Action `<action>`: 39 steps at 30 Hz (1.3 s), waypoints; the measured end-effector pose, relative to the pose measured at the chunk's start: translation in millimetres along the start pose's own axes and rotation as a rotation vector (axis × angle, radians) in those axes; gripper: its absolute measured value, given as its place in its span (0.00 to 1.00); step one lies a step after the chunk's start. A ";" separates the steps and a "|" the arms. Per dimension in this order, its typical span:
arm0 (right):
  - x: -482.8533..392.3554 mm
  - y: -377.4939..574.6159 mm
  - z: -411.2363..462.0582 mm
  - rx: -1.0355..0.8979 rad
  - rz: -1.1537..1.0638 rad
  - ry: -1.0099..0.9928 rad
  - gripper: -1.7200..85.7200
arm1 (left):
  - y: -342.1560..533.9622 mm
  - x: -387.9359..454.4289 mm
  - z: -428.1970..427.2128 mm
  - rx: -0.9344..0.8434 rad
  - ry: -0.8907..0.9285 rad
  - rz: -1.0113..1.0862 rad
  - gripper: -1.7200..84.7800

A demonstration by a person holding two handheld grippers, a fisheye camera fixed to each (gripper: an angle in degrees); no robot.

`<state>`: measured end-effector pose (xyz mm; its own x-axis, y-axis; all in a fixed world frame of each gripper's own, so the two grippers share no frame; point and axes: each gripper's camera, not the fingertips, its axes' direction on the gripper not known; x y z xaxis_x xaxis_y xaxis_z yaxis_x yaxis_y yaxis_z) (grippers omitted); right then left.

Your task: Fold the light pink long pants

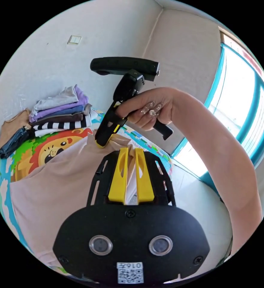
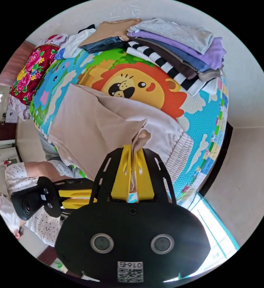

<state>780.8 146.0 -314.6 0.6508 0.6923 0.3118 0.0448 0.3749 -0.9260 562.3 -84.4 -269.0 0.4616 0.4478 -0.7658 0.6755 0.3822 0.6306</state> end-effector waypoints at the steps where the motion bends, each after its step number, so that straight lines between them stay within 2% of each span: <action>1: 10.9 12.8 -3.0 0.038 -0.001 0.003 0.02 | -7.4 8.1 5.3 0.022 -0.020 0.007 0.07; 4: 45.2 40.8 1.4 0.083 0.028 -0.050 0.02 | -22.6 15.9 23.6 0.037 -0.007 -0.022 0.08; 9: 99.5 83.2 51.0 0.080 0.106 -0.089 0.02 | -9.9 8.1 41.7 -0.090 0.193 -0.024 0.10; 12: 106.0 119.0 58.8 0.255 0.026 -0.074 0.02 | 10.9 -17.9 18.0 -0.076 0.179 0.025 0.09; 14: 101.3 153.5 51.6 0.443 -0.080 -0.054 0.03 | 26.2 -55.4 -11.6 -0.043 0.139 -0.013 0.08; 16: 103.8 172.4 53.6 0.497 -0.106 -0.046 0.03 | 36.8 -85.8 -31.2 -0.038 0.116 -0.052 0.08; 18: 115.0 177.0 69.9 0.431 -0.048 -0.020 0.04 | 47.5 -112.9 -44.8 -0.048 0.064 -0.102 0.09; 20: 137.8 176.2 103.5 0.289 0.143 0.045 0.05 | 59.6 -139.7 -53.8 -0.087 0.008 -0.151 0.10; 22: 153.5 184.5 117.8 0.251 0.301 0.080 0.11 | 67.6 -155.9 -60.5 -0.104 -0.025 -0.181 0.12; 25: 163.1 228.1 112.6 0.443 0.416 0.027 0.11 | 81.0 -181.3 -75.5 -0.110 -0.099 -0.223 0.13; 28: 157.2 271.6 116.1 0.534 0.374 -0.056 0.11 | 92.9 -210.3 -82.2 -0.157 -0.112 -0.276 0.14; 32: 143.3 305.2 147.1 0.506 0.362 -0.137 0.13 | 103.3 -242.1 -69.6 -0.225 0.082 -0.332 0.14; 34: 137.6 310.8 162.6 0.512 0.393 -0.128 0.12 | 103.1 -247.0 -61.8 -0.237 0.148 -0.326 0.13; 37: 119.0 320.0 177.3 0.573 0.403 -0.053 0.05 | 100.4 -250.3 -57.6 -0.250 0.099 -0.296 0.10; 39: 104.8 330.2 172.9 0.625 0.386 0.007 0.04 | 101.4 -255.3 -56.1 -0.273 0.083 -0.290 0.07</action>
<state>732.7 448.9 -551.0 0.5376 0.8431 -0.0152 -0.6277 0.3880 -0.6749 480.7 -114.6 -2.5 0.2189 0.3499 -0.9109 0.5878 0.6978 0.4093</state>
